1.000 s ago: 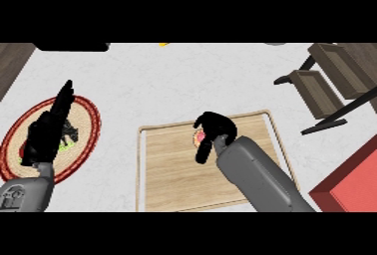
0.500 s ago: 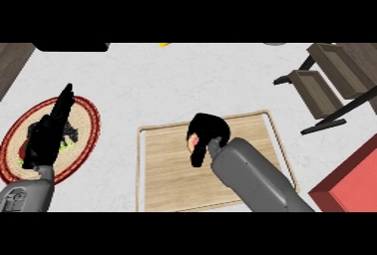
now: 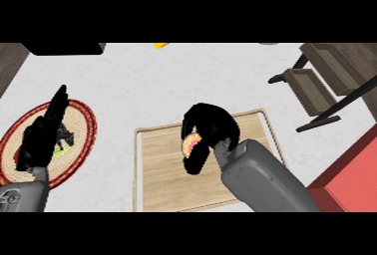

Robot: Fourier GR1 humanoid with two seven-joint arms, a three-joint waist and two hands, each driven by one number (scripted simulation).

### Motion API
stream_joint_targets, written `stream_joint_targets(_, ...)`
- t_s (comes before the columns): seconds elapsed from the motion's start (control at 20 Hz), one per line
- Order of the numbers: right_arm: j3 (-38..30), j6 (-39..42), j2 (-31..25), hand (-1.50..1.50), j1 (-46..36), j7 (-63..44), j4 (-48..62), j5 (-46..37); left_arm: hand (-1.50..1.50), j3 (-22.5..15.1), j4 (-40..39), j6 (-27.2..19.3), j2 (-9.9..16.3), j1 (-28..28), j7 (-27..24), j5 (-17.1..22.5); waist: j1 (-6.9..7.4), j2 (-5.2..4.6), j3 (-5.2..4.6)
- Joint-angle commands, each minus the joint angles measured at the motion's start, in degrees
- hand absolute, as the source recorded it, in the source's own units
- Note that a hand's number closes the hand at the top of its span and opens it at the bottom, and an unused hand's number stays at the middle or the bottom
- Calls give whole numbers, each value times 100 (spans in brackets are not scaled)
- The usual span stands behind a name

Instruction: Pick the cupcake from the tray and place it in the tiered basket

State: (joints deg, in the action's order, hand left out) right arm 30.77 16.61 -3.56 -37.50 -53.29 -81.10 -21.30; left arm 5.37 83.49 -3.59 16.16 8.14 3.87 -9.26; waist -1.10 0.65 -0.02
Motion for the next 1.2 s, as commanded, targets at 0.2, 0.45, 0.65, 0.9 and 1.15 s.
stream_joint_targets(0.2,-736,94,-291,150,-542,-987,-3005,121,0,21,-131,-174,-134,-146,-106,-84,-207,59,-4)
stream_joint_targets(0.45,-1390,46,-832,150,-772,-1255,-4187,-364,0,-68,92,-173,-113,-210,-110,-193,-61,13,-1)
stream_joint_targets(0.65,-2416,486,-1177,150,-1721,-1716,-4421,162,0,-154,3,-146,-283,-141,-116,-138,-34,2,-6)
stream_joint_targets(0.9,-3062,1090,-2421,150,-2405,-1277,-3709,393,0,-19,191,-76,-70,-233,-33,-132,25,1,-6)
stream_joint_targets(1.15,-3753,1457,-3043,150,-2715,-792,-2726,1296,0,-140,299,-41,-216,-271,-2,-122,78,-33,-4)
